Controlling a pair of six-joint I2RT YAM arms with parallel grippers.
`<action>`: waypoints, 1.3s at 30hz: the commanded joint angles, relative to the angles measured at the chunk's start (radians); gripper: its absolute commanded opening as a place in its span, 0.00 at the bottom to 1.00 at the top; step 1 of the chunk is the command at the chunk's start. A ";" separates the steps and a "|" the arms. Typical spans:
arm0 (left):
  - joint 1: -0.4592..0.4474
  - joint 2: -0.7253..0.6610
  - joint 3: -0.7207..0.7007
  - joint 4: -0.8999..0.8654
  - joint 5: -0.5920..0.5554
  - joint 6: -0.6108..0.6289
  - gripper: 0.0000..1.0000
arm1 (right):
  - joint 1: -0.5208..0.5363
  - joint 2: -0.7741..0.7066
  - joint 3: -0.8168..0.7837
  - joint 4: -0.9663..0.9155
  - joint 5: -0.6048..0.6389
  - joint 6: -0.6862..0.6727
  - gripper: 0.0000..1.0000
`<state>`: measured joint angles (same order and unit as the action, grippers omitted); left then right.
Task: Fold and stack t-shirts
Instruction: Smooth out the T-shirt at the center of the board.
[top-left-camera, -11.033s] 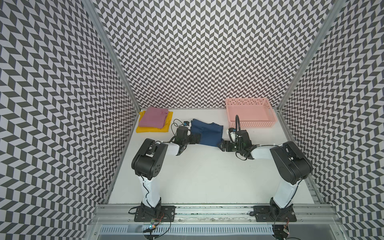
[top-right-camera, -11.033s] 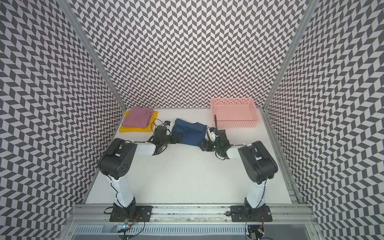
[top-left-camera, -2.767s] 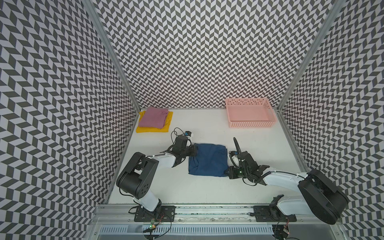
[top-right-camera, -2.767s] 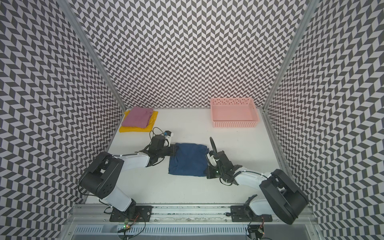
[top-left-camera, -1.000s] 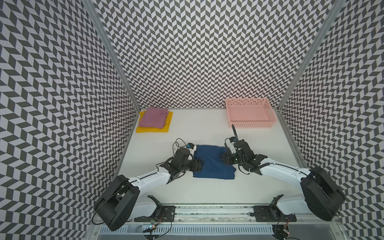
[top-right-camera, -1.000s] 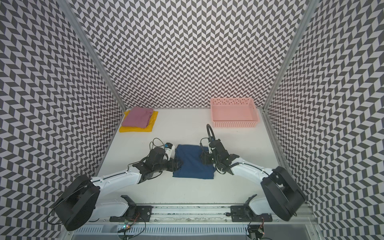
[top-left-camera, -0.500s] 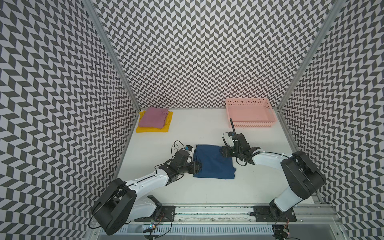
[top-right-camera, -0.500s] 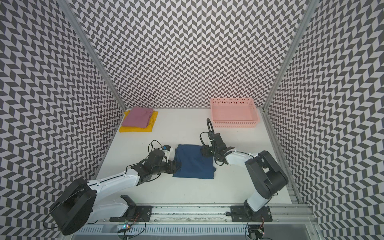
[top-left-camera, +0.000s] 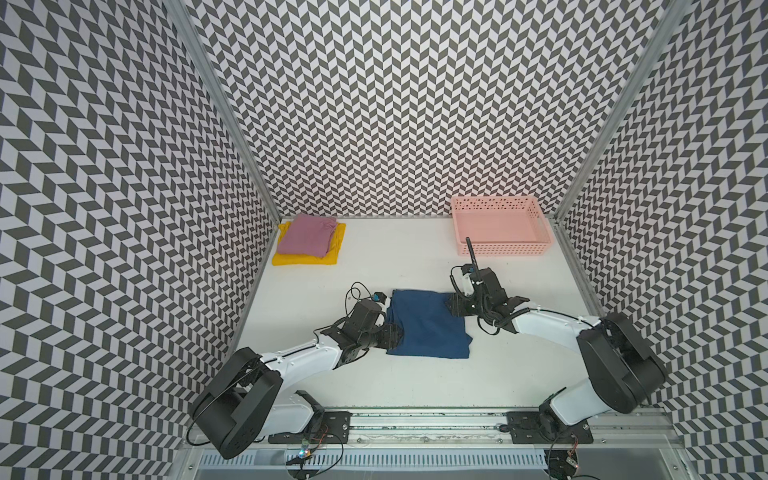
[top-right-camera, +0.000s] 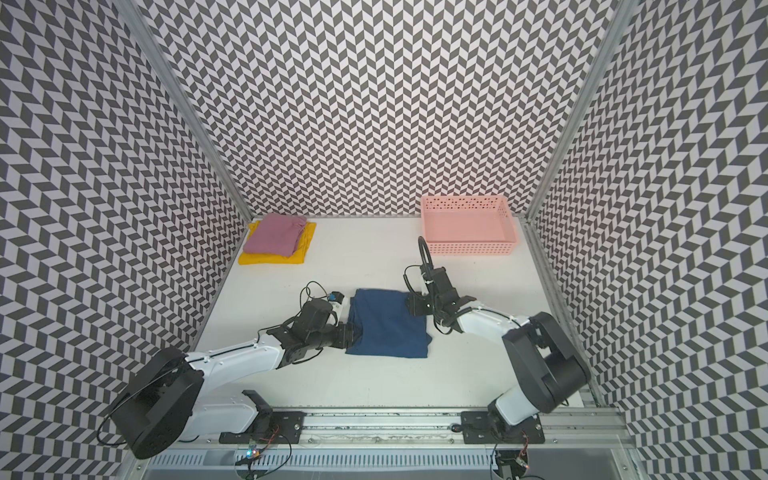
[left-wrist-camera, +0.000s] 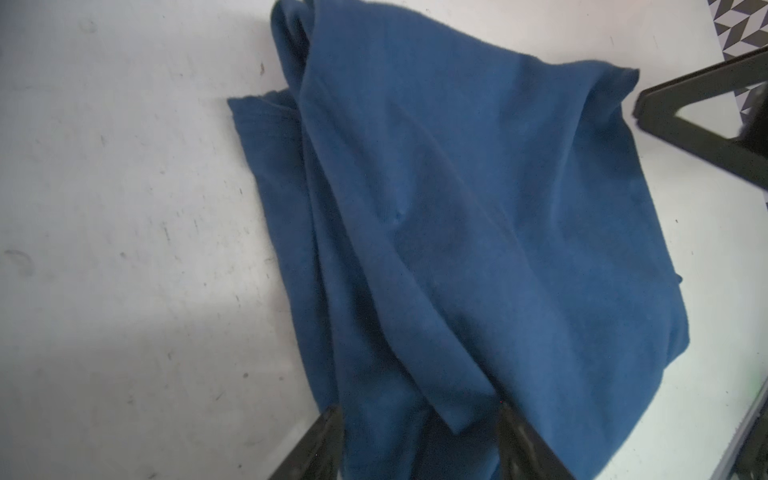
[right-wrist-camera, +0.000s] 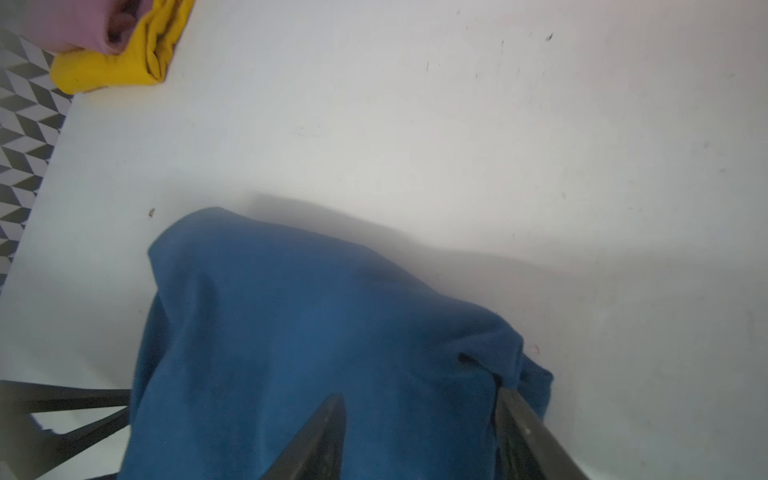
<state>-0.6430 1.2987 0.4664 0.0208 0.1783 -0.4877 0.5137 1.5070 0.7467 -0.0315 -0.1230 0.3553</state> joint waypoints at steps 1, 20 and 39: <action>-0.001 0.010 0.032 0.013 0.012 0.019 0.61 | -0.006 -0.061 -0.001 -0.018 0.057 -0.014 0.60; -0.001 -0.003 0.031 -0.001 0.010 0.028 0.60 | -0.012 0.064 -0.072 0.083 -0.046 0.015 0.57; 0.002 0.111 0.093 0.077 0.031 0.056 0.29 | -0.011 0.110 -0.069 0.097 -0.081 0.013 0.23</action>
<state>-0.6426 1.3842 0.5102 0.0574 0.2001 -0.4500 0.5072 1.6035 0.6743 0.0330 -0.1959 0.3706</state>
